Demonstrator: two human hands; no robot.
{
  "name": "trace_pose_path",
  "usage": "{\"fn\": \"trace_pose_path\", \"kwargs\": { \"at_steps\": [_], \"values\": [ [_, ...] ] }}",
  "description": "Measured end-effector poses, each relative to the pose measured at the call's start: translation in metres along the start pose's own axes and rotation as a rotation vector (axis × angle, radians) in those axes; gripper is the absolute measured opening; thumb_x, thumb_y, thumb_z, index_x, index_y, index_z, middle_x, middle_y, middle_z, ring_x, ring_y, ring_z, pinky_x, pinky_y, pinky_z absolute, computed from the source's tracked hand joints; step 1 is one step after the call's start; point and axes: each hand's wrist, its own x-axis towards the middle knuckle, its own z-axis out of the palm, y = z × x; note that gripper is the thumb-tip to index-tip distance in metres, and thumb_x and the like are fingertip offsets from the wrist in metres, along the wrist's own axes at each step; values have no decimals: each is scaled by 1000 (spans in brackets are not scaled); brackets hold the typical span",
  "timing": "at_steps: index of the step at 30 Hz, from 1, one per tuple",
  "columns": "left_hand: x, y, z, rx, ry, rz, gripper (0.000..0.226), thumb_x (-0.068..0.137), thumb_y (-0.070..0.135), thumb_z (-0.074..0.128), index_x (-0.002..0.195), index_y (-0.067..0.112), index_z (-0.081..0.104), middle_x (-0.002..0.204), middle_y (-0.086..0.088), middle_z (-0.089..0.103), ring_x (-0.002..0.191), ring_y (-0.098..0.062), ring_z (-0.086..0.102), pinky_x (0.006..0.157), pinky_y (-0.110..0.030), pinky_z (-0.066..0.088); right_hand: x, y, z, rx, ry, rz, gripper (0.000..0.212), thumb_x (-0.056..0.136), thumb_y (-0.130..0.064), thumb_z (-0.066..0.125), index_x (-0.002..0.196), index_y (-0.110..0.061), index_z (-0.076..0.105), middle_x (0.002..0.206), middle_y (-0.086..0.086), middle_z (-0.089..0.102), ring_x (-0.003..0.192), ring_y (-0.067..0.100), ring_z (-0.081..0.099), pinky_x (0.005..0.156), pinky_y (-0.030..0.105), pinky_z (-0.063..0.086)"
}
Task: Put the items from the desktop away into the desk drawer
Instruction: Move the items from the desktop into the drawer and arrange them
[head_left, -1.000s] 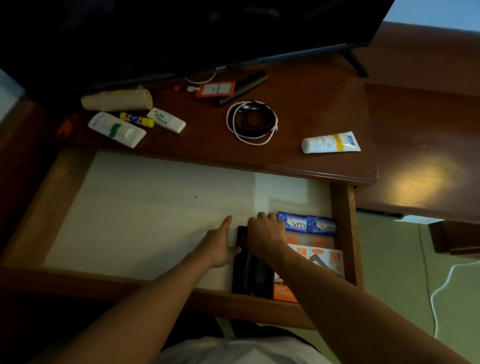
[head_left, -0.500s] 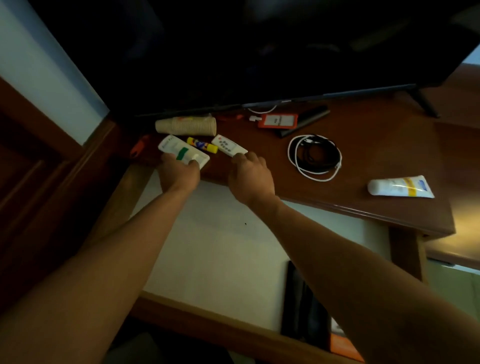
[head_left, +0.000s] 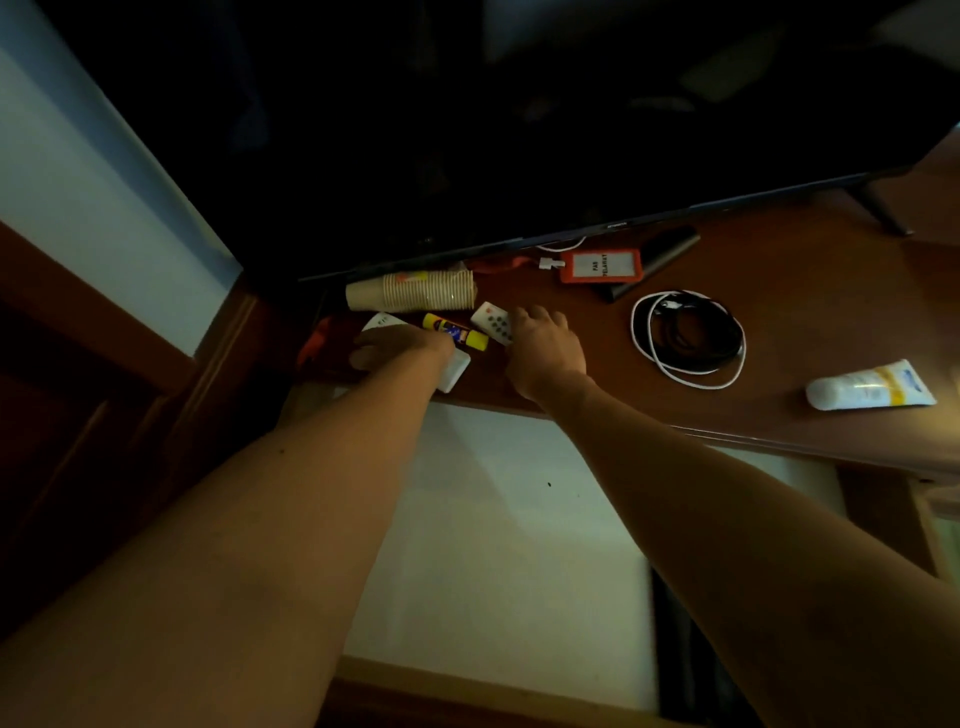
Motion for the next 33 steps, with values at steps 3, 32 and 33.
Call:
{"fn": "trace_pose_path", "kwargs": {
  "at_steps": [3, 32, 33],
  "values": [
    [-5, -2, -2, 52, -2, 12, 114, 81, 46, 76, 155, 1, 2, 147, -21, 27, 120, -35, 46, 80, -38, 47, -2, -1, -1, 11, 22, 25, 54, 89, -20, 69, 138, -13, 48, 134, 11, 55, 125, 32, 49, 102, 43, 47],
    [-74, -35, 25, -358, -130, 147, 75, 76, 41, 77, 137, 9, 45, 124, -11, 61, 91, -24, 62, 65, -36, 50, -91, 44, -9, 134, 119, 126, 55, 94, -26, 64, 143, -14, 42, 135, 11, 53, 124, 32, 49, 95, 42, 51],
    [-78, -42, 27, -371, -121, 171, 74, 75, 40, 77, 135, 8, 46, 123, -12, 61, 92, -25, 64, 66, -36, 50, -95, 47, -9, 136, 124, 132, 55, 94, -26, 64, 142, -14, 42, 135, 11, 53, 123, 32, 49, 94, 42, 51]
  ]
}}
